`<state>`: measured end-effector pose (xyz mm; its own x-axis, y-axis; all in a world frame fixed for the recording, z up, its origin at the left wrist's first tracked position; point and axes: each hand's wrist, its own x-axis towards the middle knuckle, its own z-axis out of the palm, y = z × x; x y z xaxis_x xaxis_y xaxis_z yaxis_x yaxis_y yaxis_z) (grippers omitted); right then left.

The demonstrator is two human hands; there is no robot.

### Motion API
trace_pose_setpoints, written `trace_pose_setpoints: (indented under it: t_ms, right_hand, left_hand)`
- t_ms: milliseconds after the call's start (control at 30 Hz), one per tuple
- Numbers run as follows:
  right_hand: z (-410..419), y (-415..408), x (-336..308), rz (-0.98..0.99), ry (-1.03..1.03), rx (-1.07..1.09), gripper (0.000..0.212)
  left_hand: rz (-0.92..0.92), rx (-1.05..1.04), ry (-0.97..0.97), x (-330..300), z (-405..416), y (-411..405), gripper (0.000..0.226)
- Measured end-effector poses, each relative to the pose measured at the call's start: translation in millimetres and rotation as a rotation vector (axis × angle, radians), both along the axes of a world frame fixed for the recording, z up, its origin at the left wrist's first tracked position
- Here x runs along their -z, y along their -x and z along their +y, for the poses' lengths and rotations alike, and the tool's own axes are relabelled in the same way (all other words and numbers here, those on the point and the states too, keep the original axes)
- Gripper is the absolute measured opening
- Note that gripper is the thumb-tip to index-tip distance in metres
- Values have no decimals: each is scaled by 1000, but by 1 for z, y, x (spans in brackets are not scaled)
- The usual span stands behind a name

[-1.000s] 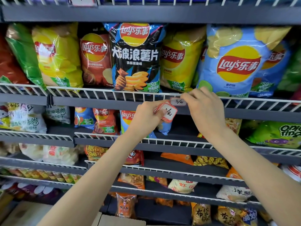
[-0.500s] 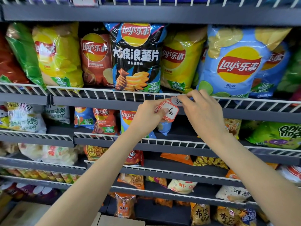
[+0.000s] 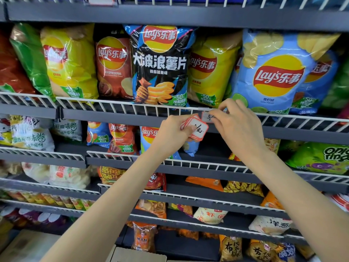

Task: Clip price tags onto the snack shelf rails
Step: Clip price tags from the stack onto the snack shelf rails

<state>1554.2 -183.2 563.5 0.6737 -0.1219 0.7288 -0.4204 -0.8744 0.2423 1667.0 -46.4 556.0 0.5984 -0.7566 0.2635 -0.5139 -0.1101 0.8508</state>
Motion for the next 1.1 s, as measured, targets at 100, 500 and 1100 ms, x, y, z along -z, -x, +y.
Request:
trace_pose_setpoints:
  t_ms: [100,500,1100]
  right_hand:
    - [3,-1,1,-13,-11,-29,16]
    - [13,-2,4,-66,-167,-54,17]
    - [22,9,-8,50,-532,-88,49]
  left_hand:
    - [30,9,13,-4,-1,3,23]
    - [164,66,46,-3,-3,-4,15]
    - [179,-18,150,0,-11,10,22]
